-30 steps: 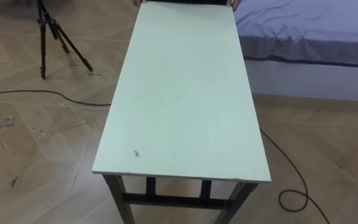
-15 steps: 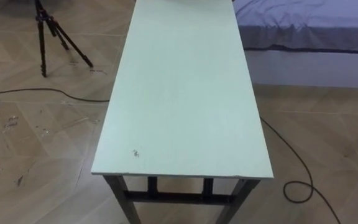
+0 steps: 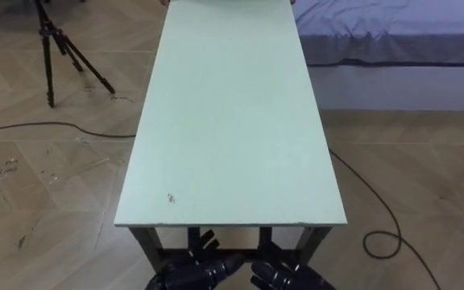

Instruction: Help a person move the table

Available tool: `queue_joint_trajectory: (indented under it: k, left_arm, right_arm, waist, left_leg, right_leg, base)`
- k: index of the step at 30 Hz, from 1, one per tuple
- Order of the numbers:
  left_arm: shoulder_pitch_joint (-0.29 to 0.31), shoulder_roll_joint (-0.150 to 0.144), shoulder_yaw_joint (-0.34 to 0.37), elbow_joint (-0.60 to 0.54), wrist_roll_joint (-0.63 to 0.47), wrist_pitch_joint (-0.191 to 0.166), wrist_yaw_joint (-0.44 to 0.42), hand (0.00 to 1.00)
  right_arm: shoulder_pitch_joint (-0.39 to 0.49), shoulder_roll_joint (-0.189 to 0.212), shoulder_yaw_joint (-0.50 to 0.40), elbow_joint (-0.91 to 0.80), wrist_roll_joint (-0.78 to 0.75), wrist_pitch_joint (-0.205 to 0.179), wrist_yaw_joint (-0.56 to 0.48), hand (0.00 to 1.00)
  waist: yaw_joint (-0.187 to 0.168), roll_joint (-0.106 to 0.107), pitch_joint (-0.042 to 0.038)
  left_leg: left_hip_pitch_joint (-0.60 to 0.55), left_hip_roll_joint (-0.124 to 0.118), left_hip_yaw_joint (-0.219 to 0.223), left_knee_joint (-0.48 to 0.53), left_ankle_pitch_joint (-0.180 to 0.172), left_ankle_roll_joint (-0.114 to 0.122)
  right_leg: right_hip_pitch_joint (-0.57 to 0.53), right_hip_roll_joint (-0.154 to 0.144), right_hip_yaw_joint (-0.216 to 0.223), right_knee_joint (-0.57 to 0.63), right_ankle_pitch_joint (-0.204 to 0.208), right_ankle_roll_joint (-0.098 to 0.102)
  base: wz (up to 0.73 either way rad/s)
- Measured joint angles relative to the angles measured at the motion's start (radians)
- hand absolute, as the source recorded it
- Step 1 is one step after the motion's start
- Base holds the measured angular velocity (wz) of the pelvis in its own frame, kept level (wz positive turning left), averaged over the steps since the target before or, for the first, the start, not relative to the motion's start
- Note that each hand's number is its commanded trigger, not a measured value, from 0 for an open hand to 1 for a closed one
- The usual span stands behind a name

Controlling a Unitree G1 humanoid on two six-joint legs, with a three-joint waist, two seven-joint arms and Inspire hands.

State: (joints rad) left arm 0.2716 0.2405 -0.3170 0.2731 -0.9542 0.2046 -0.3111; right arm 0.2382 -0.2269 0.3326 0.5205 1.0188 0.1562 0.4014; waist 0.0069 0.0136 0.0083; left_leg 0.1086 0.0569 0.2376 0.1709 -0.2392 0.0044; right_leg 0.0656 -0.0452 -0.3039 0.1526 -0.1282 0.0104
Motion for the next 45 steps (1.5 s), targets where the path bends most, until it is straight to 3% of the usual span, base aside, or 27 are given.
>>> queue_joint_trajectory:
  k: [3,11,17,21,29,35,45]
  left_arm:
    - [-0.003,0.025,0.0,-0.101,-0.069,0.015,-0.001,0.0]
    - [-0.005,0.048,0.008,-0.115,-0.188,0.089,-0.002,0.0]
    - [-0.004,0.048,0.042,-0.113,-0.295,0.123,0.033,0.0]
    - [-0.003,0.043,0.055,-0.114,-0.412,0.123,0.09,0.0]
    - [0.008,0.041,0.177,-0.094,-0.582,0.086,0.179,0.0]
    - [0.008,-0.002,0.197,-0.095,-0.608,0.085,0.207,0.0]
    - [0.005,-0.034,0.216,-0.08,-0.626,0.093,0.236,0.0]
  right_arm:
    - [-0.001,-0.011,0.0,0.0,0.004,0.003,0.0,0.0]
    - [-0.004,-0.014,-0.006,-0.08,0.073,0.033,0.007,0.0]
    - [-0.006,-0.014,-0.023,-0.167,0.117,0.048,0.07,0.0]
    - [-0.005,-0.014,-0.043,-0.194,0.173,0.064,0.057,0.0]
    - [-0.012,-0.014,-0.044,-0.197,0.208,0.07,0.013,0.0]
    - [-0.017,-0.014,-0.05,-0.207,0.279,0.086,-0.041,0.0]
    - [-0.014,-0.009,-0.051,-0.22,0.403,0.087,-0.106,0.0]
  waist:
    - [-0.003,0.001,0.0001]
    - [0.002,0.021,0.0001]
    - [0.01,0.018,0.0011]
    - [0.029,0.015,0.0025]
    - [0.057,0.011,0.0054]
    - [0.078,0.016,0.0038]
    - [0.08,0.022,0.0005]
  left_leg:
    - [0.0,-0.001,-0.001,-0.001,0.0,0.0]
    - [0.006,0.001,0.006,-0.001,0.0,0.0]
    - [0.007,0.001,0.003,0.0,0.0,0.0]
    - [0.011,0.001,0.007,0.001,0.001,0.0]
    - [0.019,0.0,0.008,-0.004,0.001,0.0]
    - [0.025,0.001,0.008,-0.003,0.001,0.0]
    - [0.028,0.001,0.013,-0.004,0.001,0.0]
  right_leg:
    - [0.0,0.0,0.001,0.001,0.0,0.0]
    - [-0.001,0.001,0.001,0.0,0.0,0.0]
    - [0.003,-0.001,0.003,0.001,0.0,0.0]
    - [0.004,0.0,0.009,0.005,0.0,-0.001]
    - [0.002,0.001,0.025,0.018,-0.002,-0.003]
    - [0.003,0.002,0.025,0.019,-0.002,-0.003]
    - [0.004,0.002,0.026,0.019,-0.002,-0.004]
  base:
    - [0.0]
    - [-0.02]
    - [0.0]
    - [-0.04]
    - [-0.02]
    - [0.0]
    - [-0.01]
